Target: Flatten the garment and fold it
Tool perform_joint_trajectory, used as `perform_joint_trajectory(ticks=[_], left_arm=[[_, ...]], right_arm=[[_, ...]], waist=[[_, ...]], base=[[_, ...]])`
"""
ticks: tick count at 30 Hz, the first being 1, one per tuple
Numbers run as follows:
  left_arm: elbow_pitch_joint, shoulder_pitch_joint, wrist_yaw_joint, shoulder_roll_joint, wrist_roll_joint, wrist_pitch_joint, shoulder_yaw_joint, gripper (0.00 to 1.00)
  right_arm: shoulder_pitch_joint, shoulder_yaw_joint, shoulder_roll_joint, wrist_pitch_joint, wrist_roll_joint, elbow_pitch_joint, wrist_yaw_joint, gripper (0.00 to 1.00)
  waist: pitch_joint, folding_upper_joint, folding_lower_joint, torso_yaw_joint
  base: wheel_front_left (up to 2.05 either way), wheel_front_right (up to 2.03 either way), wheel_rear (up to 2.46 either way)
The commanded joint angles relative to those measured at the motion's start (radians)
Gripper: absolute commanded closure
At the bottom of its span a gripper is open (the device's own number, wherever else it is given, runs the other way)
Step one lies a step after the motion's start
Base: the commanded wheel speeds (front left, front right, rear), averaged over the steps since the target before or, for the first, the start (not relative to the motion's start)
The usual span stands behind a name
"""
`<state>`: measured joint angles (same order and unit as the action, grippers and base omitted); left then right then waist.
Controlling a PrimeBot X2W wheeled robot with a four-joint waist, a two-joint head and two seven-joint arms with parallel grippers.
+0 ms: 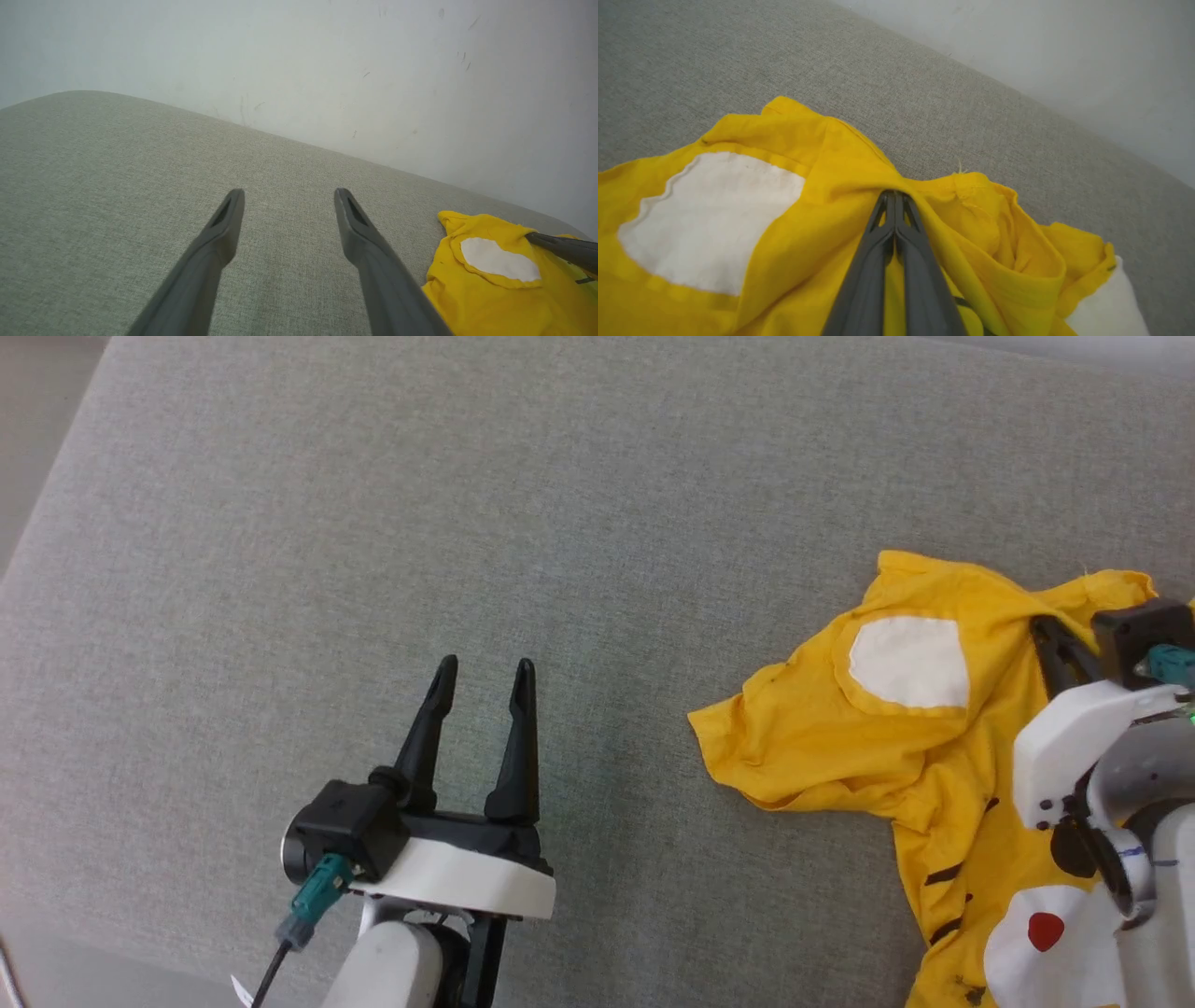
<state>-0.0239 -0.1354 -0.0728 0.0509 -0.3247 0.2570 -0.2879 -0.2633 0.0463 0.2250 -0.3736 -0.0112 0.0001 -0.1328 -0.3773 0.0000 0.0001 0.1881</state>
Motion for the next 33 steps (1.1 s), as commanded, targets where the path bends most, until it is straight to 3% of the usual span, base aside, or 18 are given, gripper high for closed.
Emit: perform_joint_trajectory(ticks=[1, 2, 3, 4, 9, 13, 17, 22, 26, 33], left_arm=[[-0.003, -0.018, -0.006, -0.001, -0.004, 0.005, -0.002, 0.0], [0.0, -0.019, -0.006, -0.001, -0.005, 0.005, -0.004, 0.0], [0.003, -0.02, -0.007, -0.001, -0.005, 0.005, -0.007, 0.0], [0.006, -0.02, -0.007, -0.001, -0.006, 0.005, -0.009, 0.0], [0.019, -0.017, -0.003, -0.001, -0.008, 0.005, -0.028, 0.0], [0.013, -0.01, 0.024, 0.003, -0.006, 0.004, -0.06, 0.0], [-0.005, 0.0, 0.04, 0.023, 0.003, -0.02, -0.084, 0.0], [-0.009, 0.022, 0.029, 0.053, 0.028, -0.042, -0.094, 0.0], [-0.01, 0.045, 0.019, 0.067, 0.031, -0.051, -0.094, 0.0], [-0.015, 0.021, 0.027, 0.091, 0.054, -0.115, -0.125, 0.0]], right_arm=[[-0.005, -0.004, -0.013, 0.006, -0.003, 0.016, 0.002, 0.94], [-0.001, -0.01, -0.02, 0.005, 0.0, 0.032, 0.002, 0.62], [0.003, -0.021, -0.022, 0.001, 0.003, 0.046, 0.002, 0.17], [0.007, -0.032, -0.023, -0.004, 0.011, 0.058, 0.002, 0.0], [0.014, -0.052, -0.041, 0.0, 0.083, 0.045, 0.002, 0.0], [0.037, -0.005, -0.069, 0.042, 0.125, -0.063, 0.002, 0.0], [0.086, 0.1, -0.121, 0.162, 0.133, -0.217, 0.002, 0.0], [0.209, 0.263, -0.17, 0.362, 0.1, -0.352, 0.002, 0.0], [0.314, 0.353, -0.174, 0.439, 0.191, -0.317, 0.002, 0.0], [0.341, 0.353, -0.175, 0.496, 0.244, -0.254, 0.002, 0.0]], waist=[[0.0, 0.0, -0.0001, 0.0], [0.001, 0.0, -0.0001, 0.0], [0.002, 0.0, -0.0001, -0.001], [0.004, 0.0, -0.0001, -0.002], [0.026, 0.0, -0.0001, -0.015], [0.046, 0.0, -0.0001, -0.025], [0.059, 0.0, -0.0001, -0.035], [0.069, 0.0, -0.0001, -0.056], [0.075, 0.0, -0.0001, -0.09], [0.072, 0.0, -0.0001, -0.132]], base=[[0.0, 0.0, 0.0], [0.0, 0.0, 0.0], [0.0, 0.0, 0.0], [0.0, 0.0, 0.0], [0.0, 0.0, 0.0], [0.0, 0.0, 0.0], [0.0, 0.0, 0.0], [0.0, 0.0, 0.0], [0.0, 0.0, 0.0], [0.0, 0.0, 0.0]])
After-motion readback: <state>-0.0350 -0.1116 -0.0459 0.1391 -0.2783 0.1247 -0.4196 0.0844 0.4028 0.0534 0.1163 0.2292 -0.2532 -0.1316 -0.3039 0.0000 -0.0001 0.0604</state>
